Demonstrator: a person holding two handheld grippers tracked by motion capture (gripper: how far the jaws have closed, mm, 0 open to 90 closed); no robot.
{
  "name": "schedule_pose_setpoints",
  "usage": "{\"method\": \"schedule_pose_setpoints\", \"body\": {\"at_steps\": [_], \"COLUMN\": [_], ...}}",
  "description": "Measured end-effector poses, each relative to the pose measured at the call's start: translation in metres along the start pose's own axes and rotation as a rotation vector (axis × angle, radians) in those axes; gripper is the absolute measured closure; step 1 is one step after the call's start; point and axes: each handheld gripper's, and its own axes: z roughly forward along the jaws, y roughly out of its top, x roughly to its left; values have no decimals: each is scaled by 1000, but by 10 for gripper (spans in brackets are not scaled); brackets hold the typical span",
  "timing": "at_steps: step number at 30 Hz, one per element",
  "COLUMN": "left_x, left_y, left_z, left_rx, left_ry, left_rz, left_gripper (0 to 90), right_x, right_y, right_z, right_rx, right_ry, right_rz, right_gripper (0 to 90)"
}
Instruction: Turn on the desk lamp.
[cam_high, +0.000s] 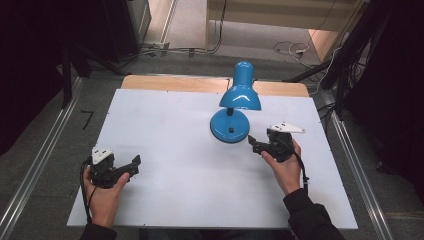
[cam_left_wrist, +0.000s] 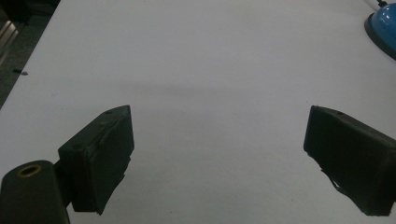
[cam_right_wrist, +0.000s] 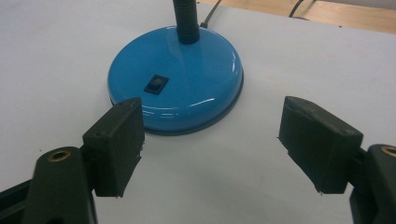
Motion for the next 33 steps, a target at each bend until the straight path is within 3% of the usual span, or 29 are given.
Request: {"method": "schedule_pose_setpoints", "body": {"at_steps": [16,20,21,22,25,27,33], "left_x": [2,2,2,1,1,1,1], "left_y": [0,0,0,0,0,0,0], "left_z": [0,0,0,0,0,0,0], "left_rx": [0,2,3,2,0,4,2], "left_ry": [0,2,2,1,-1,-1,-2], "left_rz": [-5,-4,-4,-5,-4,-3,-5], "left_gripper": [88,88,88,88,88,88,88], "right_x": [17,20,22,22,27,29,30], "right_y": [11,13,14,14,15,16,17], "right_z": [23,29,33,33,40,46,55], "right_rx": [0,-20,-28,-28,-26,-30,-35], "right_ry": [21,41,44,44,45,51,42], "right_rz": [-31,-35,-41,-41,-52,-36,-14], "right_gripper": [338,475,565,565,684,792,874]}}
